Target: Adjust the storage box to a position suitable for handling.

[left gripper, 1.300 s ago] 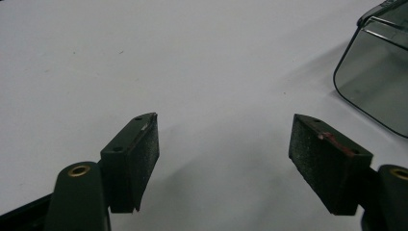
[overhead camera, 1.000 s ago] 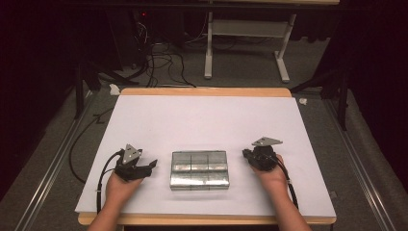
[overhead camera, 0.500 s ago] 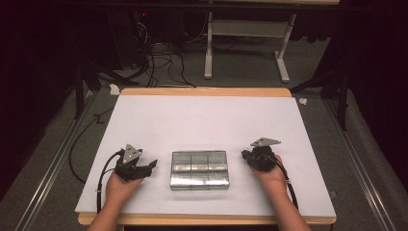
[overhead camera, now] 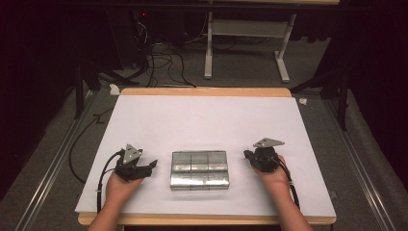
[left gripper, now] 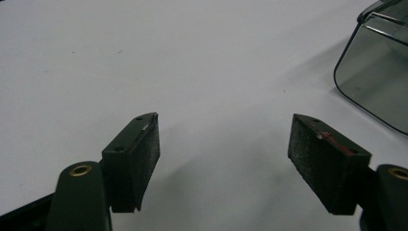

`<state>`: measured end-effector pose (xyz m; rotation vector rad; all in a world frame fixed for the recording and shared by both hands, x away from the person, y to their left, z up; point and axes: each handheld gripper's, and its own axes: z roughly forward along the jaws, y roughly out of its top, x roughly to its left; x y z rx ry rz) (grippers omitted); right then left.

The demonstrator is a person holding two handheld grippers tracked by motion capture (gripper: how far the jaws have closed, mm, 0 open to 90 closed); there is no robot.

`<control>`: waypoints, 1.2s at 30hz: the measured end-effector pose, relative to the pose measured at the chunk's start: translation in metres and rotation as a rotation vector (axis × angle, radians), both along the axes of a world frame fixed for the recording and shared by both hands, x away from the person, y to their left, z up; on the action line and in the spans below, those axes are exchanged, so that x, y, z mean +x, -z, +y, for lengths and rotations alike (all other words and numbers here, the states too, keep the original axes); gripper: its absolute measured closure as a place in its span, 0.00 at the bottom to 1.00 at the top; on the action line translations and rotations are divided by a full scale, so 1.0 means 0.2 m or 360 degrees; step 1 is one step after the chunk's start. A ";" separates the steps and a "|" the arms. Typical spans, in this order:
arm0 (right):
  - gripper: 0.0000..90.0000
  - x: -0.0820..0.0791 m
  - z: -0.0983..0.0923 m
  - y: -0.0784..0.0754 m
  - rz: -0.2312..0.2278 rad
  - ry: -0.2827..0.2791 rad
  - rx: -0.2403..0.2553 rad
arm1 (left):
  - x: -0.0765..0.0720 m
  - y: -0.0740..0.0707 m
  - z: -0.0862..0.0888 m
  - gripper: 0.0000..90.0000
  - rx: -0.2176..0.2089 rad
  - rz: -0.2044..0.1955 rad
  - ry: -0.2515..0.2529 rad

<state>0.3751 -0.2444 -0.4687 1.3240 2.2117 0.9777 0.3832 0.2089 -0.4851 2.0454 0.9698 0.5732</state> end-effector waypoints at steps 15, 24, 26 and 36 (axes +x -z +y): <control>0.96 -0.01 0.03 0.04 0.0024 -0.0053 -0.0038 | 0.00 0.00 0.00 0.30 0.0007 -0.0003 0.0000; 0.96 -0.05 -0.01 -0.01 -0.0018 -0.0022 -0.0023 | 0.00 0.00 0.00 0.30 0.0006 -0.0002 0.0003; 0.96 -0.07 -0.03 -0.02 -0.0020 -0.0009 -0.0030 | 0.00 0.00 0.00 0.30 0.0005 -0.0001 0.0004; 0.96 -0.23 -0.22 -0.04 -0.0041 0.0088 -0.0031 | 0.00 0.00 0.00 0.30 0.0011 -0.0001 0.0004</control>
